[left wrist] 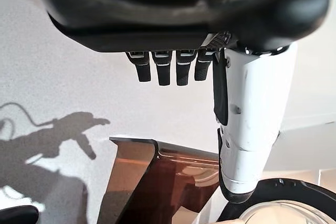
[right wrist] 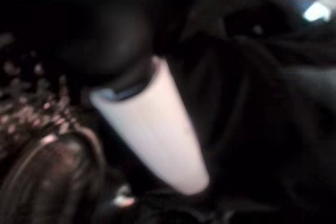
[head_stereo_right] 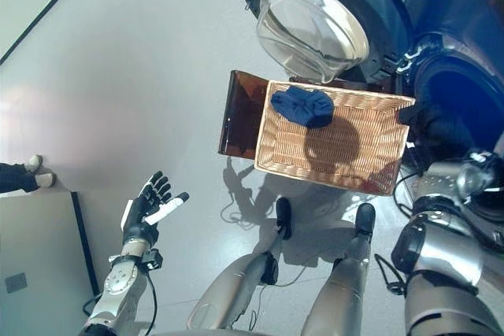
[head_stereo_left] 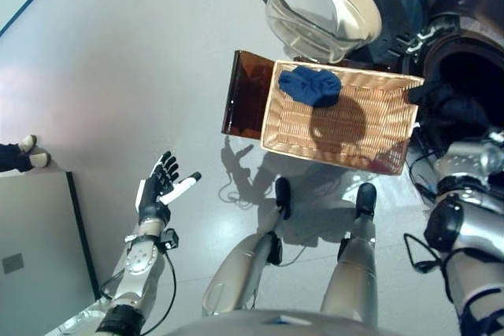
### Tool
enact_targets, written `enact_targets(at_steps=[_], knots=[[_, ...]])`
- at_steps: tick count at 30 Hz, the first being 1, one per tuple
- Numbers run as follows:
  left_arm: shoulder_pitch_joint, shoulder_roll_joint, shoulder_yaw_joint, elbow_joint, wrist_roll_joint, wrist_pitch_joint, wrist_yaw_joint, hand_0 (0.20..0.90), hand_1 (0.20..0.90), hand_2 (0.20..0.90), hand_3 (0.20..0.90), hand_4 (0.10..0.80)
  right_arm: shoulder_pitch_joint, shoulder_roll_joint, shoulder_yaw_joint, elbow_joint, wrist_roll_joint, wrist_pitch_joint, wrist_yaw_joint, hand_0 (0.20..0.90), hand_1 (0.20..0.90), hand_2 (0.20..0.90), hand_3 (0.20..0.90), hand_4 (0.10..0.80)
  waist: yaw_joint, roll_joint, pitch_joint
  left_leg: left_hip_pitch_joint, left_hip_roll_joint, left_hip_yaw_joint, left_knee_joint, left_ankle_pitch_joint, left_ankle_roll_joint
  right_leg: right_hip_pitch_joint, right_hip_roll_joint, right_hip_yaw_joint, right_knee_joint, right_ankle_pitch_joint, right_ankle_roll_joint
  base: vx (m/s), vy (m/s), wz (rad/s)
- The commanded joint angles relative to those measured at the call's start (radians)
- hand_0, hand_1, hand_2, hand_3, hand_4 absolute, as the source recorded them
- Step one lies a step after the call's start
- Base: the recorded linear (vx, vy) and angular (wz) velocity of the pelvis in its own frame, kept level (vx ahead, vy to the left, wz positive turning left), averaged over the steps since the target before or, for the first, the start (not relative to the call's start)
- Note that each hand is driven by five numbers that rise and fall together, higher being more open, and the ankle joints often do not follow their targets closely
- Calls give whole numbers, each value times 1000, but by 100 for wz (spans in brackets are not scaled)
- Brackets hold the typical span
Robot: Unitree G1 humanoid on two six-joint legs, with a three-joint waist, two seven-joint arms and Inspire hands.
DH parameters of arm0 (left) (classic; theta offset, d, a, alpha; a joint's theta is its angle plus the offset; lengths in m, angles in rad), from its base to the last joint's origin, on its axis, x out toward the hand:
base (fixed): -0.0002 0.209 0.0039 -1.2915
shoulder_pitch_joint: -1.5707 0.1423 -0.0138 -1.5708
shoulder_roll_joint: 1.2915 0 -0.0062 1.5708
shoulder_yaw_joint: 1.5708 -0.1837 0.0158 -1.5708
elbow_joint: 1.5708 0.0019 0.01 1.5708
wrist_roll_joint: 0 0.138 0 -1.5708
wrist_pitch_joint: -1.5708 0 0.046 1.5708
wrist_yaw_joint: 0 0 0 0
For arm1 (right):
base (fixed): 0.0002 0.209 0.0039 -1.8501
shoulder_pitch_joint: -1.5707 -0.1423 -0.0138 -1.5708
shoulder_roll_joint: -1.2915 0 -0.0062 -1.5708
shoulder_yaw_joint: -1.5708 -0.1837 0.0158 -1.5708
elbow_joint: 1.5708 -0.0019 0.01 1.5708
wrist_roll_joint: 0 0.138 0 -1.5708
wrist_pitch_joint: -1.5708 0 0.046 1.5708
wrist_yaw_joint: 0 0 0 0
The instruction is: Pick up the clothes and place them into the washing machine
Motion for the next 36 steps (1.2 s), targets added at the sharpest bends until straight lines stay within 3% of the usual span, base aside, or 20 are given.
enact_targets(at_steps=[1,8,16,17,18,19,27,30,34,35,36], knots=[[10,61,22,-72,-34,-74,14,900,900,900,900,800,-52,-185,97,-55,-29,-96,-27,200,200,200,200,300,17,8,-77,-18,30,-23,-9,-54,-141,-84,43,-36,128,-105,-108,12,-58,4],[20,66,4,-89,-30,-69,21,900,900,900,900,800,-104,-269,92,-67,-27,-138,-106,200,200,200,200,300,4,15,-92,-15,29,-30,-9,-65,-143,-95,43,-40,155,-124,-107,20,-7,1],[25,55,30,-69,-38,-66,40,900,900,900,900,800,-42,-214,51,-49,-45,-134,-145,200,200,200,200,300,1,34,-104,-15,23,-26,-9,-67,-136,-99,44,-33,149,-114,-107,12,19,-3],[28,54,33,-69,-40,-67,41,900,900,900,900,800,-34,-194,56,-46,-55,-128,-147,436,436,436,436,469,3,37,-106,-13,22,-23,-9,-68,-134,-100,44,-29,149,-113,-107,14,44,-9],[27,53,34,-70,-38,-68,40,900,900,900,900,800,-29,-193,58,-45,-58,-117,-138,436,436,436,436,469,3,39,-106,-14,22,-22,-9,-67,-134,-102,43,-28,147,-110,-107,18,43,-10],[29,54,34,-70,-40,-69,39,900,900,900,900,800,-24,-187,61,-39,-60,-109,-131,900,900,900,900,800,4,40,-106,-11,22,-20,-9,-68,-133,-101,43,-26,149,-111,-107,17,34,-9],[37,54,58,-74,-35,-80,29,900,900,900,900,800,59,-148,168,-34,-256,16,-68,900,900,900,900,800,-2,34,-96,5,22,-6,-9,-76,-130,-91,46,-15,151,-111,-106,4,10,-4],[37,53,76,-68,-29,-82,23,900,900,900,900,800,116,-131,244,-49,-443,84,-73,900,900,900,900,800,-9,27,-87,12,23,-5,-9,-74,-130,-84,47,-15,154,-109,-106,0,0,0],[36,44,112,-54,-18,-79,6,900,900,900,900,800,211,-146,394,-77,-856,234,-110,900,900,900,900,800,-11,17,-86,18,25,-7,-9,-68,-130,-71,51,-23,152,-102,-107,-1,-9,4],[37,43,113,-55,-18,-79,6,900,900,900,900,800,210,-145,395,-78,-858,235,-111,900,900,900,900,800,-13,18,-85,19,25,-8,-9,-68,-130,-70,51,-23,152,-102,-107,14,-22,12],[39,41,131,-61,-11,-82,-5,900,900,900,900,800,243,-161,443,-98,-1006,282,-113,900,900,900,900,800,-13,14,-89,24,26,-14,-9,-66,-131,-59,50,-29,148,-101,-107,17,-20,13]])
